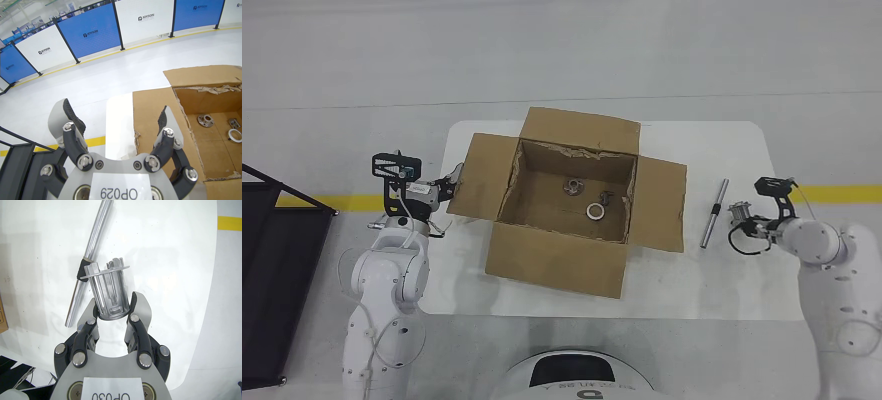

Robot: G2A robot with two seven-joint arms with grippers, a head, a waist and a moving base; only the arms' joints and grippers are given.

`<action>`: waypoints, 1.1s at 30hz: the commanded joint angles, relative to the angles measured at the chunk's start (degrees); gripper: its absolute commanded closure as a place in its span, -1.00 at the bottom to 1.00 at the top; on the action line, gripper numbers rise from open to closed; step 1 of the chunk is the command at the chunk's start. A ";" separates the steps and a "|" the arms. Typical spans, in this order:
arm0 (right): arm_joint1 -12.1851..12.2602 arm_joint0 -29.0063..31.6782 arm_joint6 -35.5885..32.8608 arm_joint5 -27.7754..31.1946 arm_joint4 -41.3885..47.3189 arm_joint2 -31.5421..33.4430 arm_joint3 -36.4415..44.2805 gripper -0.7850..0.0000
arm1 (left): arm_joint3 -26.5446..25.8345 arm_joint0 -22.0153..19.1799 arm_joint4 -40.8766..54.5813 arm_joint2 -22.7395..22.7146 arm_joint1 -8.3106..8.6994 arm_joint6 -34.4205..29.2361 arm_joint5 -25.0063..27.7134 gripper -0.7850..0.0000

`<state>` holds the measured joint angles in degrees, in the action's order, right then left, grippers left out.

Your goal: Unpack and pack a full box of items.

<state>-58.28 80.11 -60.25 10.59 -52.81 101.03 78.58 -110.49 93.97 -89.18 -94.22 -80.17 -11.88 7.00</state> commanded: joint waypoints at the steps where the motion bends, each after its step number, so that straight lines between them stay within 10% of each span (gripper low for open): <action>1: 0.08 -0.30 -0.21 -0.28 -0.38 -0.18 -0.62 1.00 | 0.00 0.00 0.00 0.00 0.00 0.00 0.00 -1.00; 5: 0.23 -1.05 -0.78 -0.98 -0.94 -0.69 -1.91 0.99 | 0.00 0.00 0.00 0.00 0.00 0.00 0.00 -1.00; 8: 0.34 -1.51 -1.24 -0.62 -1.04 -1.13 -2.60 0.39 | 0.00 0.00 0.00 0.00 0.00 0.00 0.00 -1.00; 13: 0.53 -2.23 -2.06 0.43 -0.71 -1.84 -3.06 0.15 | 0.00 0.00 0.00 0.00 0.00 0.00 0.00 -1.00; 33: 1.28 -1.68 -2.04 1.03 -0.05 -2.52 -2.11 -0.28 | 0.00 0.00 0.00 0.00 0.00 0.00 0.00 -1.00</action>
<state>-57.03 78.45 -62.30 11.67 -52.82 98.57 76.54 -110.49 93.97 -89.18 -94.22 -80.17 -11.88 7.00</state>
